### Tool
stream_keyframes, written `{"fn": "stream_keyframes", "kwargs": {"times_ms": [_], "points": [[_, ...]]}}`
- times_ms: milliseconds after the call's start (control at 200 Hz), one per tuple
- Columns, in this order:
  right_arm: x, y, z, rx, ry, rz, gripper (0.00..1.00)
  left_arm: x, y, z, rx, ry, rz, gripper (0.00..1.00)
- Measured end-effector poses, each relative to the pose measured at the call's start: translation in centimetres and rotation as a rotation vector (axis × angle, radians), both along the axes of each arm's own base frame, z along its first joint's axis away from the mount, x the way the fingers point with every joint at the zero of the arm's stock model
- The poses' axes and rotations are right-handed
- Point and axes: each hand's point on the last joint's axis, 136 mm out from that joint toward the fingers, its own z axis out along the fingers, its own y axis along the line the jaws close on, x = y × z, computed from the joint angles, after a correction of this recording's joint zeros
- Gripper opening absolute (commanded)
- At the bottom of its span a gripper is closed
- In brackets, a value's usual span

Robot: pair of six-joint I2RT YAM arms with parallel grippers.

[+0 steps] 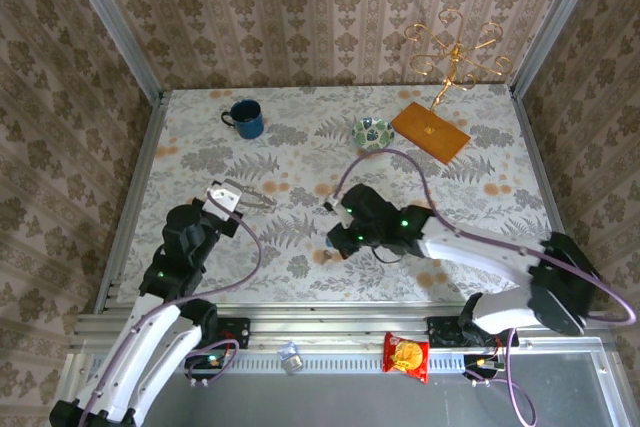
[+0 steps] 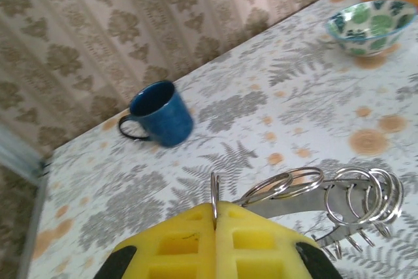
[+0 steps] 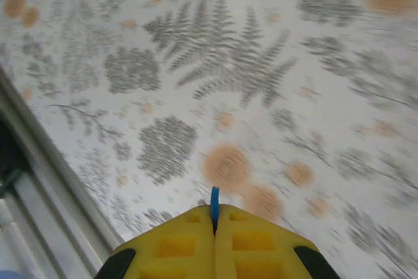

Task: Put the keys on the keyring

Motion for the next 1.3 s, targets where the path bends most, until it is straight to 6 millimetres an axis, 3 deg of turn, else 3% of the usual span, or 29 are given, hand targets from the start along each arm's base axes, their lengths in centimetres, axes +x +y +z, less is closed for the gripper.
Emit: {"fn": "stream_keyframes", "kwargs": {"times_ms": [195,270,395,615,830,985,1300], "points": [[-0.9,-6.1,2.3,-0.071,-0.047,-0.183,0.0,-0.1,-2.9,0.0,-0.027,0.006,-0.13,0.0],[-1.4,-7.5,1.5,-0.124,-0.016,-0.215,0.0,-0.3,-3.8,-0.2,-0.026,0.018,-0.175,0.0],[-2.0,-8.6,-1.5,-0.247,0.062,-0.23,0.0,-1.2,-6.0,-0.6,-0.007,0.035,-0.28,0.0],[-1.3,-7.6,-5.0,-0.328,0.113,-0.221,0.0,-3.1,-8.7,-0.1,0.011,0.047,-0.439,0.0],[1.5,-4.5,-7.2,-0.256,0.125,-0.23,0.0,-4.3,-9.7,-0.4,0.004,0.071,-0.517,0.0],[3.4,-3.7,-8.9,-0.206,0.166,-0.258,0.01,-4.7,-9.9,-0.6,0.003,0.082,-0.534,0.0],[4.7,-3.0,-8.7,-0.158,0.165,-0.269,0.09,-5.1,-10.2,-1.1,0.009,0.097,-0.55,0.0]]}}
